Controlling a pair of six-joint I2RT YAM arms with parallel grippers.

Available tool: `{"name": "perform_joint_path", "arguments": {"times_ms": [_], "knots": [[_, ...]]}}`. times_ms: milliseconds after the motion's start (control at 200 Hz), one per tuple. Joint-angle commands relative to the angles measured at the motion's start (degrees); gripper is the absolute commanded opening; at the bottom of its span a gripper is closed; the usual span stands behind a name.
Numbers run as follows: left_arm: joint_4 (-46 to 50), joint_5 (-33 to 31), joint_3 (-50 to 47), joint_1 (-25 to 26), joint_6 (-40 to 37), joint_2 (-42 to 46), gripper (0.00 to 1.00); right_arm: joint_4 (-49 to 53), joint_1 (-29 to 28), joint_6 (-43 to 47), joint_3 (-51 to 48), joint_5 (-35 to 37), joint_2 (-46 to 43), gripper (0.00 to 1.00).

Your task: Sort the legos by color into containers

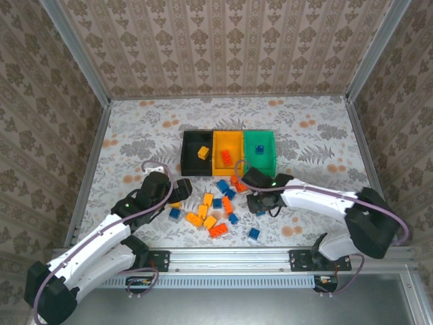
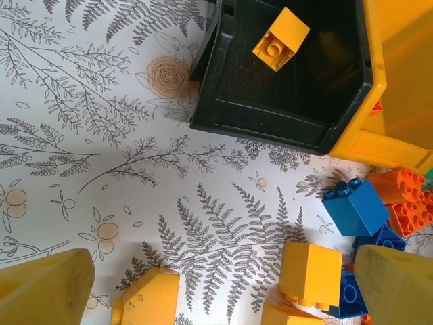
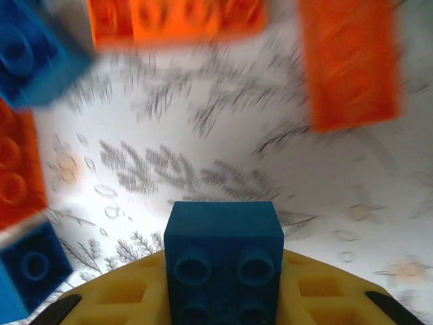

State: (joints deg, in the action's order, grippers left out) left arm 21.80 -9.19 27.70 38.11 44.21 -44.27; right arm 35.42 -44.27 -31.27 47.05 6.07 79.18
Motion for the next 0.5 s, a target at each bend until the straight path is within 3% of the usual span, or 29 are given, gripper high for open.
{"name": "perform_joint_path", "arguments": {"times_ms": [0, 240, 495], "knots": [[-0.54, 0.37, 0.03, -0.50, 0.29, 0.07, 1.00, 1.81, 4.84, 2.34, 5.63, 3.48, -5.71, 0.26], [-0.41, 0.31, 0.42, -0.51, 0.41, 0.41, 1.00, -2.86, 13.03, 4.25, 17.38, 5.22, 0.14, 0.26], [2.17, 0.21, 0.49, -0.61, 0.74, 1.73, 1.00, -6.11, 18.45, 3.38, 27.98, 6.25, 19.23, 0.27]]}}
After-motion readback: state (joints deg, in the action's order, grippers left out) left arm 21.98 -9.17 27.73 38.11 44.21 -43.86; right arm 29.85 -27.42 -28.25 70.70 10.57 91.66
